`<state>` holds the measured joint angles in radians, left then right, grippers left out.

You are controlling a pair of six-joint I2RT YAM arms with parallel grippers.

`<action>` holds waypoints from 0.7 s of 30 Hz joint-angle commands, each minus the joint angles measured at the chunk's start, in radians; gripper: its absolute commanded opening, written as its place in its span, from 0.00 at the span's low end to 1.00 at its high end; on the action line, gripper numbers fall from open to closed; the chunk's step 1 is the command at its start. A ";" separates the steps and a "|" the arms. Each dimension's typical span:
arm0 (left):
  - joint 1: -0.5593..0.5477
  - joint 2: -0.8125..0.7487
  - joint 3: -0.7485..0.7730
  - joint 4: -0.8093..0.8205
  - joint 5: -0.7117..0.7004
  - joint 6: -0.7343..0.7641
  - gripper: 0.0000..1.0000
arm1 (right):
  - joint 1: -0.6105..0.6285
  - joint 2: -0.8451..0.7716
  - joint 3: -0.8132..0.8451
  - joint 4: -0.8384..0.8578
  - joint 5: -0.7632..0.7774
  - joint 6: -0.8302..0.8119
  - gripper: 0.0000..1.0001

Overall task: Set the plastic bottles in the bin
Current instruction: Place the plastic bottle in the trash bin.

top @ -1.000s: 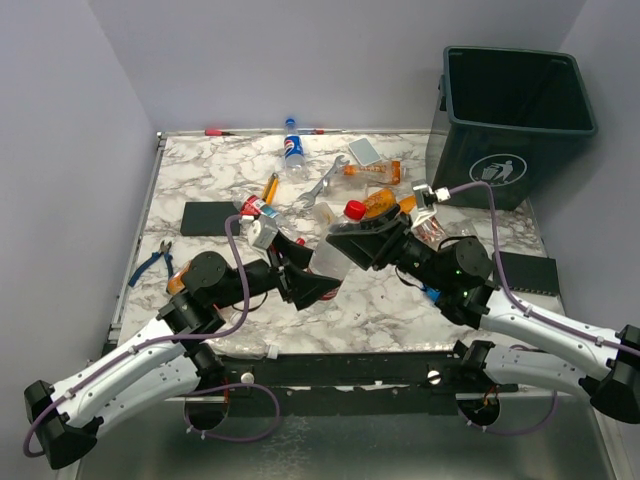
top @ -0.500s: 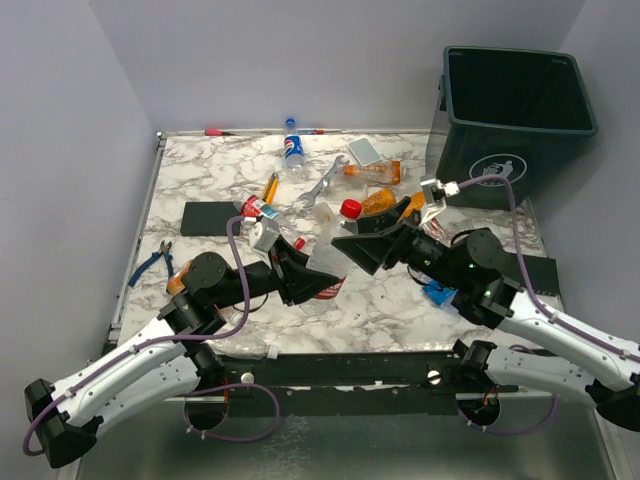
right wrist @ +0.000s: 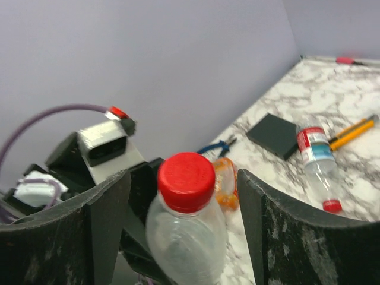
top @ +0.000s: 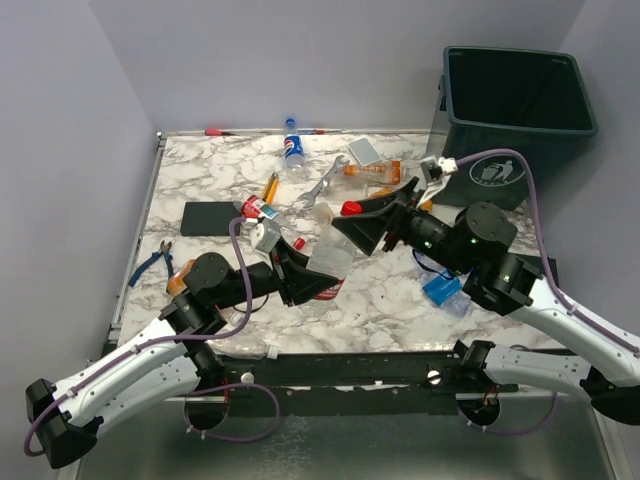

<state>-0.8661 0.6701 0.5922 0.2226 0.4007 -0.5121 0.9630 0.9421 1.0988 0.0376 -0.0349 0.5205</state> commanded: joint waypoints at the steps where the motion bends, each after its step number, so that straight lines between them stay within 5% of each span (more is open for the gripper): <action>1: 0.001 0.000 0.017 0.009 0.016 0.008 0.26 | 0.005 0.030 0.001 -0.078 0.030 -0.002 0.71; 6: 0.001 -0.013 0.011 0.003 0.016 0.007 0.26 | 0.005 0.018 -0.032 0.001 0.030 0.037 0.57; 11: 0.000 -0.023 0.005 -0.004 0.013 0.007 0.26 | 0.005 0.008 -0.045 0.041 0.030 0.051 0.64; 15: 0.001 -0.029 0.003 -0.007 0.015 0.004 0.26 | 0.005 0.014 -0.051 0.046 0.059 0.064 0.59; 21: 0.001 -0.038 0.000 -0.014 0.011 0.003 0.28 | 0.005 0.001 -0.080 0.098 0.046 0.082 0.26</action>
<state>-0.8661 0.6506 0.5922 0.2012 0.4011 -0.5144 0.9634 0.9611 1.0443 0.0830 -0.0048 0.5858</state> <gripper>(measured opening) 0.376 0.364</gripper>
